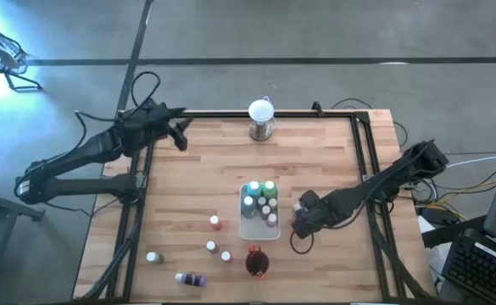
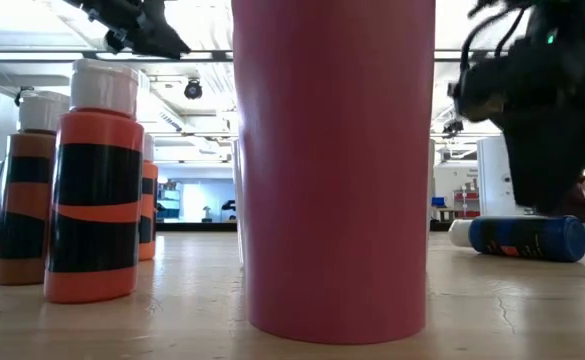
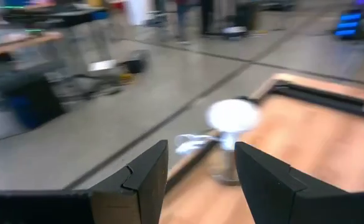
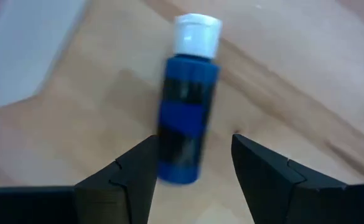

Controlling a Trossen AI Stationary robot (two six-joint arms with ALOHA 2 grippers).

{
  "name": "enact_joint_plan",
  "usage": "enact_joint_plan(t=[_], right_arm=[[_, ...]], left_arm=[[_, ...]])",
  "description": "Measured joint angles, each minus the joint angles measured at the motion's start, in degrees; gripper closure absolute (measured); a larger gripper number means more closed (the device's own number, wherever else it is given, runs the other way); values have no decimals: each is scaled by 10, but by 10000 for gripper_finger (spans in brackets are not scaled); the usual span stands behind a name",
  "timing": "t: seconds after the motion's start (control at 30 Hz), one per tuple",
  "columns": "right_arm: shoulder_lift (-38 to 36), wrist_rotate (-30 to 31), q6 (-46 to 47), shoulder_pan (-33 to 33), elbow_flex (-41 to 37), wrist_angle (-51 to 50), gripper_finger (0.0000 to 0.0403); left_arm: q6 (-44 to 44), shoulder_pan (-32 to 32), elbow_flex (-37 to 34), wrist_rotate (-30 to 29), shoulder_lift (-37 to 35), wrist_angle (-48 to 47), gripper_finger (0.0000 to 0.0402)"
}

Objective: Pick & Place Paint Supplies
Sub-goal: Put the blue paint bottle into the white bin

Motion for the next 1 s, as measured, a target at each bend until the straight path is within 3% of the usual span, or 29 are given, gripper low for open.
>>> enact_joint_plan(t=[0.13,0.37,0.57,0.73,1.0], right_arm=[[19,0,-19,-11,-18,37,214],[66,6,-48,-25,-40,103,227],[87,40,-40,-24,-39,104,264],[66,114,-16,-16,-42,105,302],[-30,238,-14,12,-40,81,308]], left_arm=[[-2,0,0,89,0,20,211],[-2,0,0,99,0,50,211],[-32,0,0,102,0,54,211],[-48,0,0,138,0,54,211],[-58,0,0,190,12,54,211]])
